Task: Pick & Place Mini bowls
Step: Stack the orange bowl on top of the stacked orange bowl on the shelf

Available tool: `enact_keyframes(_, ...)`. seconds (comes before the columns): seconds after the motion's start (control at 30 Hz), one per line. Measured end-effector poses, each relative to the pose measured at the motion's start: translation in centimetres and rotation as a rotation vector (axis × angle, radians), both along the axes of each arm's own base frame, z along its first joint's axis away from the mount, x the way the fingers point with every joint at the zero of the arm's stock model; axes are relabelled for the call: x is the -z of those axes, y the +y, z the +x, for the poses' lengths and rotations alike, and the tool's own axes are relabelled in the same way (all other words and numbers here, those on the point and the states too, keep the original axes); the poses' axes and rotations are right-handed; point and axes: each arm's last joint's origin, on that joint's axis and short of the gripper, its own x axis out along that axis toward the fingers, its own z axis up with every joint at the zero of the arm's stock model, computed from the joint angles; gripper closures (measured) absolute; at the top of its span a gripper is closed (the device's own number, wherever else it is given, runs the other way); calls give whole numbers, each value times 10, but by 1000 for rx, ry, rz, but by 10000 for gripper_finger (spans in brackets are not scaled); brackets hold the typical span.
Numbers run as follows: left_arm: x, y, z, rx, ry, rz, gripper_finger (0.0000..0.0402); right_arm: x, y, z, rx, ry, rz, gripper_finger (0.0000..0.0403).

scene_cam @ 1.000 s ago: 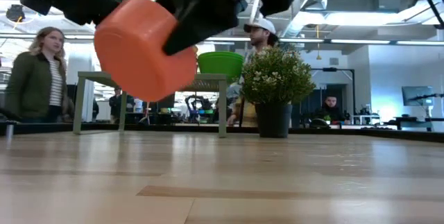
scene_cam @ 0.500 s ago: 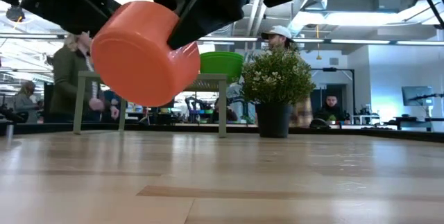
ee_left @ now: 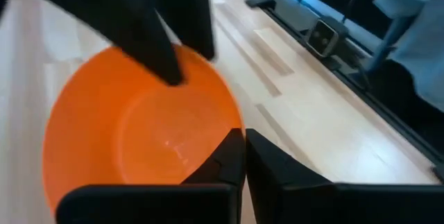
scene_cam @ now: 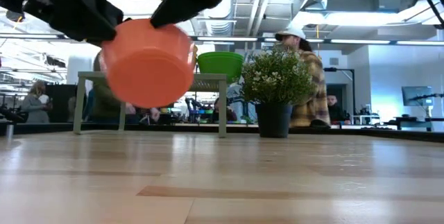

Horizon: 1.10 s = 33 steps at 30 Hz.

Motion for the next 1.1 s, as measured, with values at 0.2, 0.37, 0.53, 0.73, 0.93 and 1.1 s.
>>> enact_keyframes(0.2, 0, -3, -2, -4, 37, -57, 393, -29, 4, 1, 12, -1, 29, 268)
enact_keyframes(0.37, -1, -13, -5, -14, 35, -33, 393, -50, 6, -7, 56, 78, 55, 260)
enact_keyframes(0.53, -4, -22, -16, -48, 33, 31, 394, -52, 4, -16, 127, 190, 83, 268)
enact_keyframes(0.73, -22, -22, -35, -133, 20, 59, 393, -47, 5, -24, 205, 284, 32, 296)
enact_keyframes(0.93, -59, -13, -52, -259, 33, 177, 392, -42, 7, -34, 258, 378, -16, 332)
enact_keyframes(1.1, -86, -5, -60, -344, 61, 269, 393, -47, 4, -41, 264, 408, -26, 341)
